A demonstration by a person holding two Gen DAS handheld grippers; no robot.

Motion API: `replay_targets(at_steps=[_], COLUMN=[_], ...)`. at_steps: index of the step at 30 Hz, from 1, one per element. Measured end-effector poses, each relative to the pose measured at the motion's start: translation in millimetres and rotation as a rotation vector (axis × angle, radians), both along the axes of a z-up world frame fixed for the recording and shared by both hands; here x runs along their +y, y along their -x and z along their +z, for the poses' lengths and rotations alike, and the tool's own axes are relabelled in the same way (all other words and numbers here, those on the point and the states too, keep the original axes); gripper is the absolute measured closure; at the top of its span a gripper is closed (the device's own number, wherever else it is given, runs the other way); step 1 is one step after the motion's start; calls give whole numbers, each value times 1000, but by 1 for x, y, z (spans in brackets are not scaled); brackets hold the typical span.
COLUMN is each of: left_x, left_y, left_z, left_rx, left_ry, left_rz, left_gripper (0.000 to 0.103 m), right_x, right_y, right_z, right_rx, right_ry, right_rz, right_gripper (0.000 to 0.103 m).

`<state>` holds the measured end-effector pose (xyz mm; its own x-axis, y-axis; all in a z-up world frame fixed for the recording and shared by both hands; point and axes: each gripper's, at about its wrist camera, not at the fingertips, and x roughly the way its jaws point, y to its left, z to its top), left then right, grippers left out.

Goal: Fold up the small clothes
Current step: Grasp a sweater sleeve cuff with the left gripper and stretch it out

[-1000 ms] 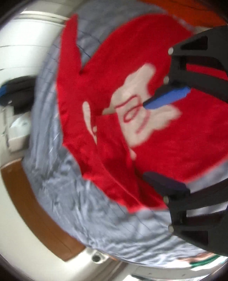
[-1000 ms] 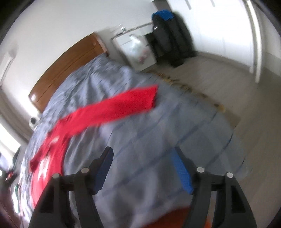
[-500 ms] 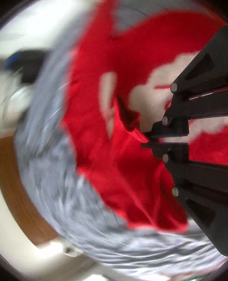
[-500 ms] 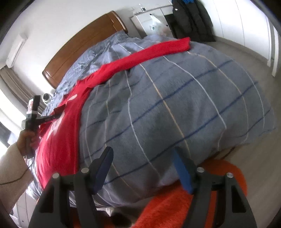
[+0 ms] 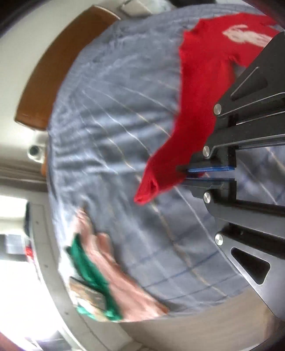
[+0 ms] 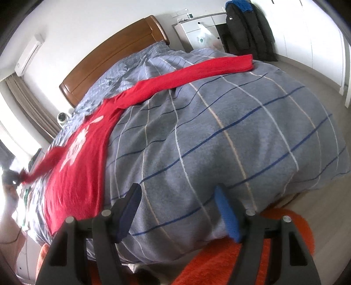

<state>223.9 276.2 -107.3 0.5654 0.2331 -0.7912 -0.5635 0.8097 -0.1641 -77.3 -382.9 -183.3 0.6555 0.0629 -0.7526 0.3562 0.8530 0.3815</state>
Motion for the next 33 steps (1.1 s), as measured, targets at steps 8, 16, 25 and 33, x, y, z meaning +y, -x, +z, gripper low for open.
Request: replay_targets(at_steps=[8,16,25,33], left_x=[12,8,8,-27], left_y=[25,27,29,93], left_z=[-48,-75,-83,-44], left_rx=[85,116,80,-58], left_ry=[73,36,-6,-72], left_rz=[65,48,-18,-72], left_gripper=[101,101,97,10], right_x=[6,9,12,16], right_y=[-2,-7,-6,-3], right_z=[-5,-9,-13,34], right_rx=[32,57,80,-31], right_ry=[35,66,85,224], right_rz=[-11,0,1,-39], right_gripper=[34,34,33,20])
